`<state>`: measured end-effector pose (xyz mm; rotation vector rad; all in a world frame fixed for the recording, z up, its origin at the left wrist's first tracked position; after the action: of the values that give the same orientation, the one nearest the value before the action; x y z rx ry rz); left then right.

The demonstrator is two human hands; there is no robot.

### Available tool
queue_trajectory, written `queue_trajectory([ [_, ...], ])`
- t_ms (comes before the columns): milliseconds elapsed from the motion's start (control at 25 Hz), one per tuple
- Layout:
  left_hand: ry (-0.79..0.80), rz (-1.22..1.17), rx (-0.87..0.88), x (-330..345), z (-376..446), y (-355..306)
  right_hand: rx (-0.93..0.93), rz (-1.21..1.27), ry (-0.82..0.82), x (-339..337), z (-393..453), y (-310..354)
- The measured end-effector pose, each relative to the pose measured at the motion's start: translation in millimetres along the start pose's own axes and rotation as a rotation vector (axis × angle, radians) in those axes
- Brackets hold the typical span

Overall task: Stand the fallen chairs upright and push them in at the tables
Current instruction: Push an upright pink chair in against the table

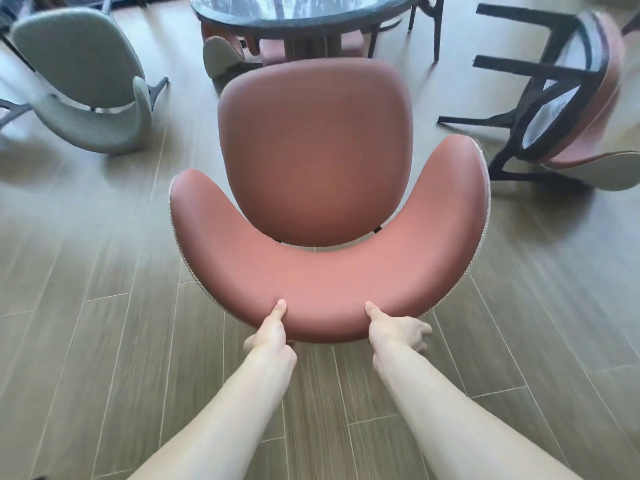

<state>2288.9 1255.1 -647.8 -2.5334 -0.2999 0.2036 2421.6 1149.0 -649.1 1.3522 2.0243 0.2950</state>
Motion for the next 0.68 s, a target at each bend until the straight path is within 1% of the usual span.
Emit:
queue_trajectory([
  [40, -0.005, -0.001, 0.018, 6, -2, -8, -0.083, -0.066, -0.026, 0, -9, 11],
  [80, -0.013, 0.001, 0.043, 13, -4, -15, -0.221, -0.154, -0.058, -2, -17, 19],
  [120, -0.020, 0.001, 0.069, 19, -6, -23, -0.420, -0.274, -0.109, -4, -24, 26],
  [200, -0.028, 0.005, 0.109, 29, -7, -34, -0.894, -0.586, -0.178, -6, -32, 34],
  [240, -0.038, 0.025, 0.133, 34, -8, -38, -1.089, -0.768, -0.164, -5, -35, 38],
  [280, -0.058, 0.057, 0.165, 37, -9, -41, -1.195, -0.923, -0.099, -1, -35, 44],
  [320, -0.086, 0.098, 0.204, 39, -11, -44, -1.210, -1.043, -0.009, 4, -34, 51],
  [360, -0.110, 0.135, 0.252, 40, -14, -47, -1.172, -1.130, 0.071, 8, -32, 58],
  [440, -0.128, 0.195, 0.395, 43, -23, -52, -1.116, -1.256, 0.149, 16, -30, 68],
  [520, -0.065, 0.318, 0.595, 47, -29, -52, -1.166, -1.331, 0.109, 20, -29, 74],
  [600, 0.030, 0.566, 0.830, 48, -38, -50, -1.253, -1.368, 0.024, 22, -28, 82],
  [640, 0.039, 0.702, 0.970, 47, -41, -51, -1.296, -1.363, -0.010, 24, -28, 89],
  [680, 0.028, 0.817, 1.153, 46, -45, -53, -1.336, -1.351, -0.036, 27, -29, 97],
])
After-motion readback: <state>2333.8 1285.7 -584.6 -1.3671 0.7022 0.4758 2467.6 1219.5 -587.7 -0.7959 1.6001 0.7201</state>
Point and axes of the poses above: each hand's wrist, its own z-axis towards the middle knuckle, its own x-axis out of the palm, y = z × x, the point moved 2 cm from there along z, towards the middle knuckle, and after that the axes turned 2 degrees about x, right-handed, at the moved point
